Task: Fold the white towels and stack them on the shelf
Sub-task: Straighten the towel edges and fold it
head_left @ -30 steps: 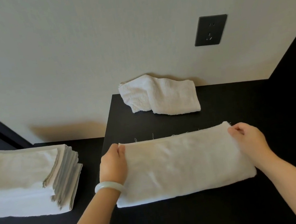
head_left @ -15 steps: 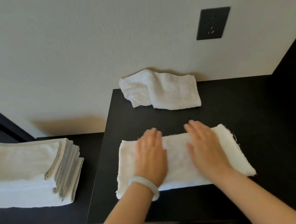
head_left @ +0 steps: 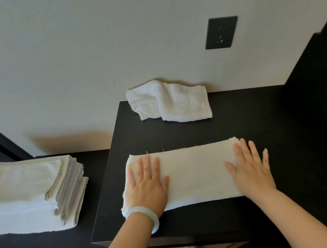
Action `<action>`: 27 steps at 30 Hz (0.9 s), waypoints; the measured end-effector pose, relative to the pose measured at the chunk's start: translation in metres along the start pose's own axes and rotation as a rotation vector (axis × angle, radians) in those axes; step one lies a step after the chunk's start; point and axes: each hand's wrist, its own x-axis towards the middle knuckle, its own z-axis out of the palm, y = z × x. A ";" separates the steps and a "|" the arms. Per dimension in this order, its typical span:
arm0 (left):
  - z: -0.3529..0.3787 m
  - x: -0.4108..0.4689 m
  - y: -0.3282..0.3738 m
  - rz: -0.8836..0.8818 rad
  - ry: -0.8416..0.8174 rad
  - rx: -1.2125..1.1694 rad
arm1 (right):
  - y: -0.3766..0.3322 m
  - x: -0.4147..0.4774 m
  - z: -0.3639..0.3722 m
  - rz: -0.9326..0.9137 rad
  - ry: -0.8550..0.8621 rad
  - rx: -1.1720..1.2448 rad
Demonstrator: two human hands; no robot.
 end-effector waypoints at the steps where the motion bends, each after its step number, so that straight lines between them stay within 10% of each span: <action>1: -0.001 -0.001 0.005 0.020 0.002 -0.015 | -0.009 -0.002 -0.002 -0.049 0.039 0.005; 5: 0.004 -0.015 0.003 0.045 -0.041 -0.062 | -0.021 -0.021 0.005 -0.204 -0.074 0.097; 10: 0.001 -0.050 -0.042 -0.231 0.008 -0.155 | -0.011 -0.031 -0.010 0.091 -0.038 -0.057; 14: -0.010 -0.077 -0.052 -0.445 0.139 -0.392 | -0.070 -0.035 -0.012 -0.294 0.019 0.156; 27: -0.035 -0.072 -0.066 -0.516 -0.298 -1.159 | -0.119 -0.037 0.013 -0.509 -0.076 -0.070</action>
